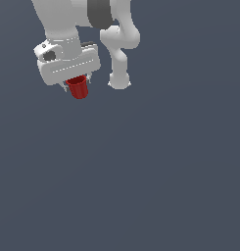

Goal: Pick up the object and move it to a goal position.

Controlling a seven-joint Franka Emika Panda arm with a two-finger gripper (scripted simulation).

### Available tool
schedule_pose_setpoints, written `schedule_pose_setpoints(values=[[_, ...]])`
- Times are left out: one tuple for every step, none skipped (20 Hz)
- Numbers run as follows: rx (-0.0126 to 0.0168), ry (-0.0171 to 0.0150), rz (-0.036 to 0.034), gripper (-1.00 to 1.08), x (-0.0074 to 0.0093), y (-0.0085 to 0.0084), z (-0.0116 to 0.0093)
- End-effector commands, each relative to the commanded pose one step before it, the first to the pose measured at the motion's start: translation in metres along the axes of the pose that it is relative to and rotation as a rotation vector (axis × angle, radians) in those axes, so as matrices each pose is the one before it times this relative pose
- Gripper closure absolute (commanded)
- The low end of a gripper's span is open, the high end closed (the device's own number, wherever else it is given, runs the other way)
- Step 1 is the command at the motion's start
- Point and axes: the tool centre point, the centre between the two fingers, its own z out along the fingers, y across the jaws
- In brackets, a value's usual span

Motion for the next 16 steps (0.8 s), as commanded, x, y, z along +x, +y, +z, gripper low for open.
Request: schedule_pose_setpoints(values=[[-0.00024,0.00071,-0.00073,1.08,-0.01387,0.00262,-0.01963],[-0.00023,-0.00042,0.00010,1.08,-0.00472,0.00117,-0.00669],[0.00000,0.00000,0.00000,1.08,-0.00448,0.00120,-0.00626],[-0.00026,-0.00041,0.00007,1.08,-0.00399,0.00106,-0.00573],[-0.00026,-0.00040,0.00008,1.08,-0.00362,0.00097,-0.00521],[0.00000,0.00000,0.00000,1.08,-0.00336,0.00095,-0.00469],[-0.00026,-0.00040,0.00008,1.08,-0.00287,0.00079,-0.00417],[0.00000,0.00000,0.00000,1.08,-0.00260,0.00079,-0.00364],[-0.00027,-0.00040,0.00007,1.08,-0.00209,0.00064,-0.00312],[0.00000,0.00000,0.00000,1.08,-0.00183,0.00066,-0.00260],[0.00000,0.00000,0.00000,1.08,-0.00144,0.00060,-0.00207],[-0.00029,-0.00039,0.00000,1.08,-0.00090,0.00043,-0.00157],[0.00000,0.00000,0.00000,1.08,-0.00066,0.00050,-0.00103],[-0.00030,-0.00037,-0.00010,1.08,-0.00008,0.00030,-0.00054],[0.00000,0.00000,0.00000,1.08,0.00012,0.00038,0.00000],[0.00000,0.00000,0.00000,1.08,0.00014,0.00013,0.00013]])
